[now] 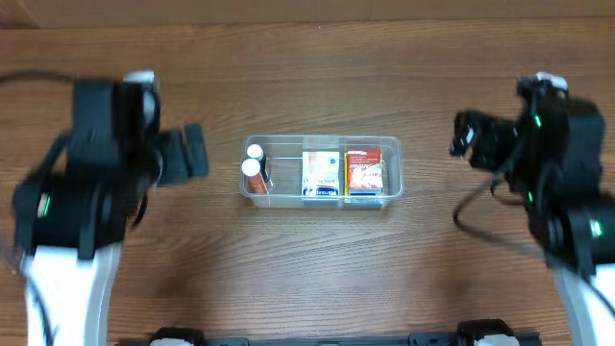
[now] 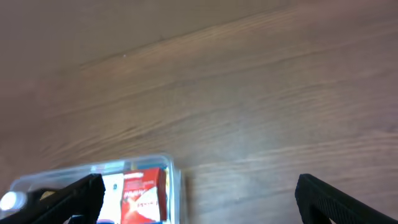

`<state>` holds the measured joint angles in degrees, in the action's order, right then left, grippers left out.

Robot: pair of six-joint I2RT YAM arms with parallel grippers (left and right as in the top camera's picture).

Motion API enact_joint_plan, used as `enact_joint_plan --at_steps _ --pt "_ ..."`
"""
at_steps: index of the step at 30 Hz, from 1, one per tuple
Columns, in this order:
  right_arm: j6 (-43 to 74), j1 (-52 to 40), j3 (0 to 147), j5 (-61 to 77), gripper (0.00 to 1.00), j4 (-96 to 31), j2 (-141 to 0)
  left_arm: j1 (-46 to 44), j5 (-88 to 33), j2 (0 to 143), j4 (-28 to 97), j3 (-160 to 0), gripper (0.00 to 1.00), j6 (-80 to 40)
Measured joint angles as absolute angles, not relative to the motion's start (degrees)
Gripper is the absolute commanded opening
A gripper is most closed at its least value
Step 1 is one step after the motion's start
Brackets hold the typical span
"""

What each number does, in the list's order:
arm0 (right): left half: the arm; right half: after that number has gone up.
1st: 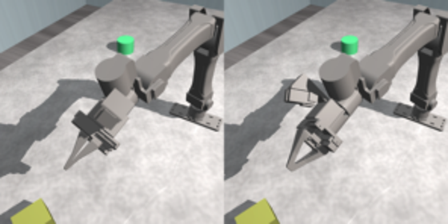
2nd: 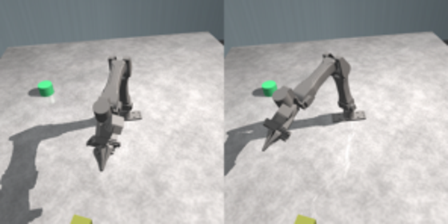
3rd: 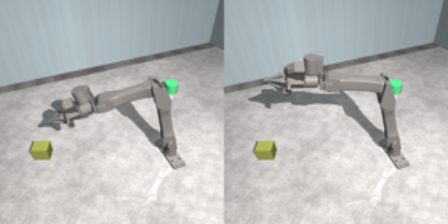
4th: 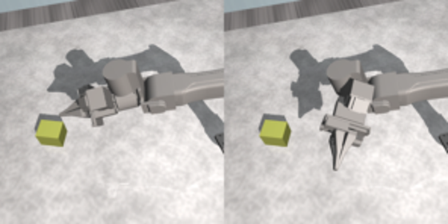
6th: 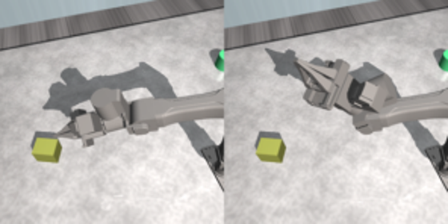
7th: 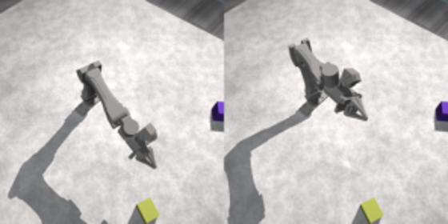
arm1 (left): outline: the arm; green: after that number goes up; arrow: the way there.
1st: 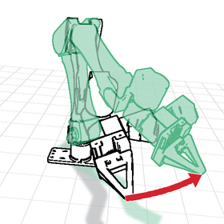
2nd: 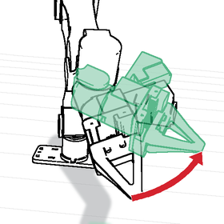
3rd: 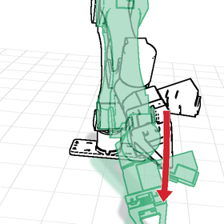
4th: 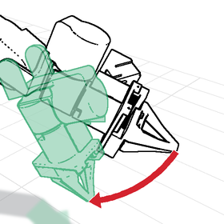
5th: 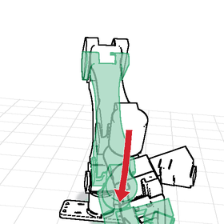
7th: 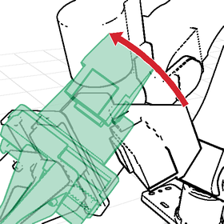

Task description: Pack container

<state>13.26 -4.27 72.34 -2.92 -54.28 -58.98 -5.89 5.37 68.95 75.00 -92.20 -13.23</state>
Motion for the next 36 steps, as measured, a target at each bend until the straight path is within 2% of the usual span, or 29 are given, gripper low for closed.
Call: enact_joint_plan --at_steps 7,11,19,31,36 --pt "15.0 -4.3 54.7 -2.9 1.00 -55.9 -34.1 -5.9 5.6 33.3 66.5 -66.5 1.00 -15.8" --pt "16.0 -4.3 52.4 -2.9 1.00 -59.7 -27.9 -5.9 5.8 24.3 65.0 -59.6 1.00 -19.2" --pt "16.5 -4.3 51.9 -2.9 1.00 -62.6 -27.7 -5.9 5.9 22.5 75.1 -58.5 1.00 -21.1" --pt "16.2 -4.3 51.9 -2.9 1.00 -62.5 -27.6 -5.9 5.8 22.5 75.2 -58.5 1.00 -21.1" --pt "11.1 -4.6 45.6 -2.6 1.00 -54.8 -22.5 -5.9 5.8 22.5 75.3 -58.5 1.00 -21.1"
